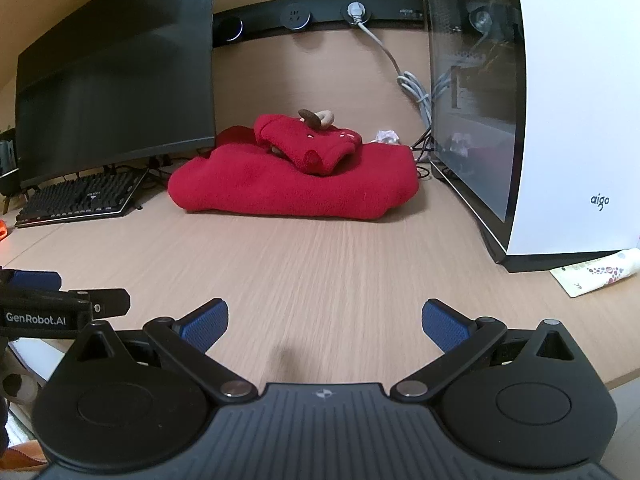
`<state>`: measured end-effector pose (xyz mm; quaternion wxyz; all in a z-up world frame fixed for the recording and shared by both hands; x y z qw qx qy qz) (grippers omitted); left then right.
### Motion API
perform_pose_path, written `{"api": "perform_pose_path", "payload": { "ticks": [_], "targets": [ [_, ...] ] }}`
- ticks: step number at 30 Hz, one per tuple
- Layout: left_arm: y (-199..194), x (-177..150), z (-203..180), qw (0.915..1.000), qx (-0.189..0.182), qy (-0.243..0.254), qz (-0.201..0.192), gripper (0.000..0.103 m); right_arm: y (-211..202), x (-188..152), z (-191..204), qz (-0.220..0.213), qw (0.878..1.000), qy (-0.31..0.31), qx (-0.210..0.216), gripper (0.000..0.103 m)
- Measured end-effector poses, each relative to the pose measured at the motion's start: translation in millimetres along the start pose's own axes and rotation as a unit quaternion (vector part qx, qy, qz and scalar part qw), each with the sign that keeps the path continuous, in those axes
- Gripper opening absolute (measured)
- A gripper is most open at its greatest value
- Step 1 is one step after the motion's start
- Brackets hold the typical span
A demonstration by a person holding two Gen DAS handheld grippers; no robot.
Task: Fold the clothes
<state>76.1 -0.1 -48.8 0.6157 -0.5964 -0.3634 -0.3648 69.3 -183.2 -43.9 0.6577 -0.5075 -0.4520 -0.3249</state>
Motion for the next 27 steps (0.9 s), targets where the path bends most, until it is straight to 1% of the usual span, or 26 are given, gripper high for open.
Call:
{"api": "perform_pose_path", "payload": {
  "ticks": [3,6,8,9,12,14,27],
  "targets": [
    [0.6,0.7,-2.7,1.0000,0.004,0.003,0.001,0.103,0.5,-0.2,-0.9,0.000,1.000,0.001,-0.003,0.103],
    [4.8,-1.1,-1.0,0.9999,-0.009,-0.012,0.007,0.103,1.0,-0.5,-1.7,0.000,1.000,0.001,-0.006,0.103],
    [2.0,-3.0,-3.1,0.9998,-0.011,-0.018,0.001,0.103,1.3,-0.6,-2.3,-0.001,1.000,0.002,-0.008,0.103],
    [2.6,-4.9,-1.5,0.9998,-0.014,-0.017,-0.002,0.103,1.5,-0.7,-2.6,-0.001,1.000,0.002,-0.009,0.103],
    [3.7,-4.1,0.0,0.9996,-0.023,-0.017,0.004,0.103,-1.9,-1.8,-3.6,0.000,1.000,0.005,-0.011,0.103],
    [4.0,-4.5,-1.3,0.9995,-0.027,-0.014,0.005,0.103,2.9,-2.7,-2.5,0.002,1.000,0.004,-0.012,0.103],
    [4.9,-3.1,-3.3,0.9995,-0.029,-0.008,0.013,0.103,1.0,-2.6,-3.9,0.005,1.000,0.005,-0.016,0.103]
  ]
}}
Point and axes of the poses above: each gripper's, at about its wrist camera, not at the fingertips, and y roughly the way its jaws point, z to its left, x to its top, the point moved 9 cm from there along y, roughly the way its jaws point, and after that the axes turned 5 degrees about -z, right-handed, at the moved point
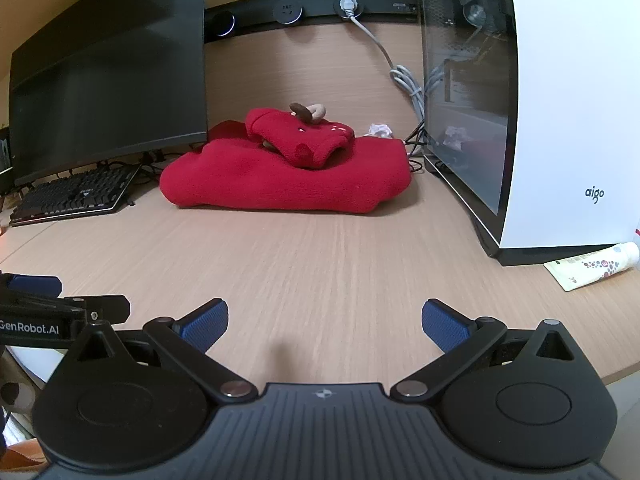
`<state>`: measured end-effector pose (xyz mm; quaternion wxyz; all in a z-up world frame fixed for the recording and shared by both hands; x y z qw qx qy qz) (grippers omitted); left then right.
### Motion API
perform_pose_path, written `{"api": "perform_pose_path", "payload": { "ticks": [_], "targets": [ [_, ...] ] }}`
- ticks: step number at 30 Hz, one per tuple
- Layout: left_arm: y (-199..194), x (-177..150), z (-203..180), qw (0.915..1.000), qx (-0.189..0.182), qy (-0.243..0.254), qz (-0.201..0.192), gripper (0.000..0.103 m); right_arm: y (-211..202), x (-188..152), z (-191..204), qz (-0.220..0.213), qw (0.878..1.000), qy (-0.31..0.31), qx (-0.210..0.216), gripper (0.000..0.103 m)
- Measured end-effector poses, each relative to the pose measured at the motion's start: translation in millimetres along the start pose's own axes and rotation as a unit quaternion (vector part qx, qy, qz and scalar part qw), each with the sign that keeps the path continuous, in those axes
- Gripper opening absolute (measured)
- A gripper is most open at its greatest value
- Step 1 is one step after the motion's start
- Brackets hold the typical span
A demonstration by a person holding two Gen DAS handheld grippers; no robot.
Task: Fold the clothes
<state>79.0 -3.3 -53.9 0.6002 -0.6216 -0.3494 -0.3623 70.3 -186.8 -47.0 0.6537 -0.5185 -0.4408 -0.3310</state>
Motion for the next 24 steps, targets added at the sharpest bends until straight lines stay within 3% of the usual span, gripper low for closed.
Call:
{"api": "perform_pose_path", "payload": {
  "ticks": [24],
  "targets": [
    [-1.8,-1.9,-0.5,0.9999,0.013,0.001,0.000,0.103,2.7,-0.8,0.3,0.002,1.000,0.001,0.009,0.103]
  ]
}}
Point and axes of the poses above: each gripper's, at about its wrist camera, not at the fingertips, and y roughly the way its jaws point, z to its left, x to its top, the point moved 9 cm from there along y, roughly the way its jaws point, and after that the axes turned 5 degrees about -z, right-handed, at the moved point
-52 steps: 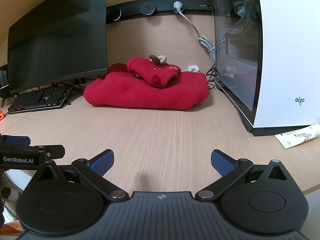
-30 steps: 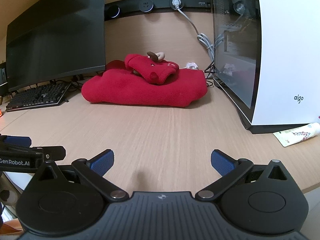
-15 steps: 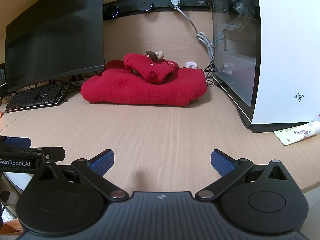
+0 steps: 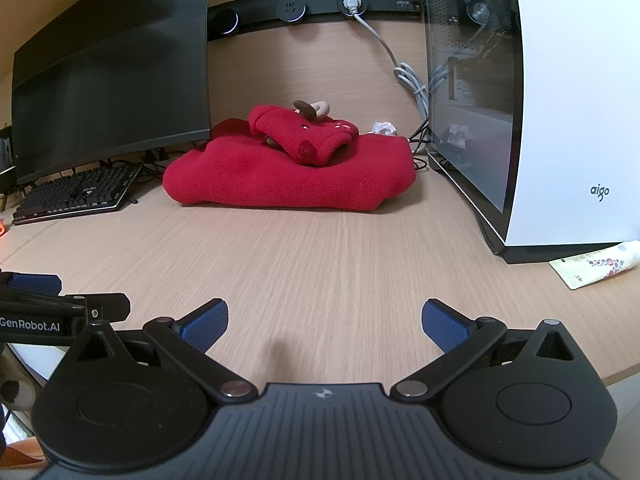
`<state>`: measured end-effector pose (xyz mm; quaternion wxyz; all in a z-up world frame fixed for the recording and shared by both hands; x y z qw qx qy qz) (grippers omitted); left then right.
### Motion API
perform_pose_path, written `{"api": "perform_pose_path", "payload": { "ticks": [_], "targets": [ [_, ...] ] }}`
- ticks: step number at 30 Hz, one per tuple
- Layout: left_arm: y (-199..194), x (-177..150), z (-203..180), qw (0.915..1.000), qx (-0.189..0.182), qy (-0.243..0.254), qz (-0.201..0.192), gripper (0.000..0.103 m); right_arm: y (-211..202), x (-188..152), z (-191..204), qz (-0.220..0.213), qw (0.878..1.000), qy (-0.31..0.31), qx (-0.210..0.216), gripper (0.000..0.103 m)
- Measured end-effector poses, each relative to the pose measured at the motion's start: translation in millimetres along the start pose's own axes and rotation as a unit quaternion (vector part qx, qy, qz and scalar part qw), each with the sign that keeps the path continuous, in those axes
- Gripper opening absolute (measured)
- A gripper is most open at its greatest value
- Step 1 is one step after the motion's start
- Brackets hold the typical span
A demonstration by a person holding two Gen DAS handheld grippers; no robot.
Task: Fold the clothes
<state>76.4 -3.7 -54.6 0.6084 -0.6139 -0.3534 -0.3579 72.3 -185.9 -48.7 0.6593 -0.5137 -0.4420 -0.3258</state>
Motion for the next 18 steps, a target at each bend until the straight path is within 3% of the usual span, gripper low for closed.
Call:
{"api": "perform_pose_path", "payload": {
  "ticks": [18],
  "targets": [
    [1.4,1.8,3.3,1.0000,0.004,-0.003,-0.001,0.103,2.3,-0.1,3.7,-0.002,1.000,-0.008,0.012,0.103]
  ]
}}
Point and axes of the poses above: each gripper's, at about its wrist camera, not at the fingertips, and y roughly the way its jaws point, z to its left, x to its top, the point moved 9 cm from there along y, roughly the way its jaws point, and after that the axes turned 5 degrees about -z, right-handed, at the moved point
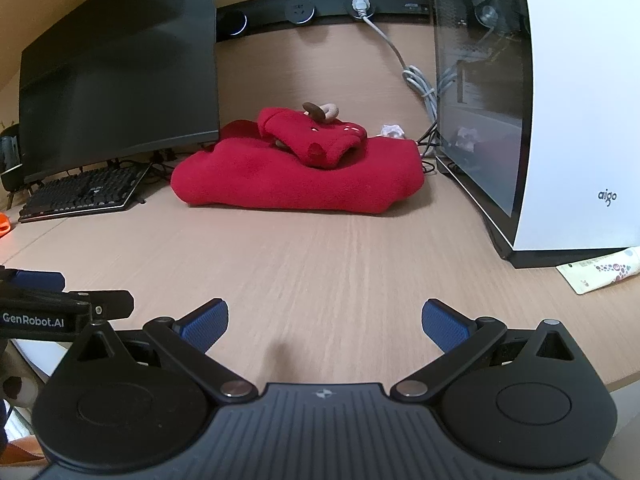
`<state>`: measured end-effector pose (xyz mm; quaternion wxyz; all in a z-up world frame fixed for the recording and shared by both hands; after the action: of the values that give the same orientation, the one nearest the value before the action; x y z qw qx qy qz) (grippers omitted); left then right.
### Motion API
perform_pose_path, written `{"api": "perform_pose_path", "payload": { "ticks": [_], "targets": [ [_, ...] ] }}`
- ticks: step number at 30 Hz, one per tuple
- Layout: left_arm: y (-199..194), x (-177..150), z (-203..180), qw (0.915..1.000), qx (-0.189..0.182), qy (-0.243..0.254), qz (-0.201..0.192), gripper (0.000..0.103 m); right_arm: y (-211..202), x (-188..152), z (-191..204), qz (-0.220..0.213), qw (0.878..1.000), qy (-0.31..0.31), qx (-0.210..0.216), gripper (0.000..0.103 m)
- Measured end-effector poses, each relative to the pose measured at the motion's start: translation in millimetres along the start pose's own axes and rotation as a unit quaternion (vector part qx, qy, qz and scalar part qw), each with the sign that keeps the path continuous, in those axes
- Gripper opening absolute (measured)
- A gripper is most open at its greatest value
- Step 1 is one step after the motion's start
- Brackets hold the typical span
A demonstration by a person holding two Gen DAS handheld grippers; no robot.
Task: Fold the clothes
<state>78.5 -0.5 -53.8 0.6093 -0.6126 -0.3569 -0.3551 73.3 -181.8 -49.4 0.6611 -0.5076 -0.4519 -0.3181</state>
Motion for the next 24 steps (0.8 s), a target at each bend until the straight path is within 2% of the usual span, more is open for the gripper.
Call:
{"api": "perform_pose_path", "payload": {
  "ticks": [11,20,24],
  "targets": [
    [11,-1,-3,0.9999,-0.014,0.001,0.008,0.103,6,1,-1,0.011,1.000,-0.009,0.001,0.103],
    [25,-1,0,0.9995,-0.021,-0.004,0.025,0.103,14,2,2,0.022,1.000,-0.006,0.021,0.103],
    [22,24,13,0.9997,-0.016,-0.012,0.016,0.103,26,37,-2,0.019,0.999,-0.002,0.040,0.103]
  ]
}}
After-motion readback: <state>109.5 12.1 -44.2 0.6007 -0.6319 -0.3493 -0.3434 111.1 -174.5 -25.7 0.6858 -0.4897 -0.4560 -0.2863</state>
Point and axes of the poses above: each gripper's, at about its wrist camera, not at the fingertips, and y roughly the way its jaws point, z to its left, x to its top, the point moved 9 cm from there along y, roughly the way its jaws point, and after that the axes turned 5 degrees about -z, right-handed, at the moved point
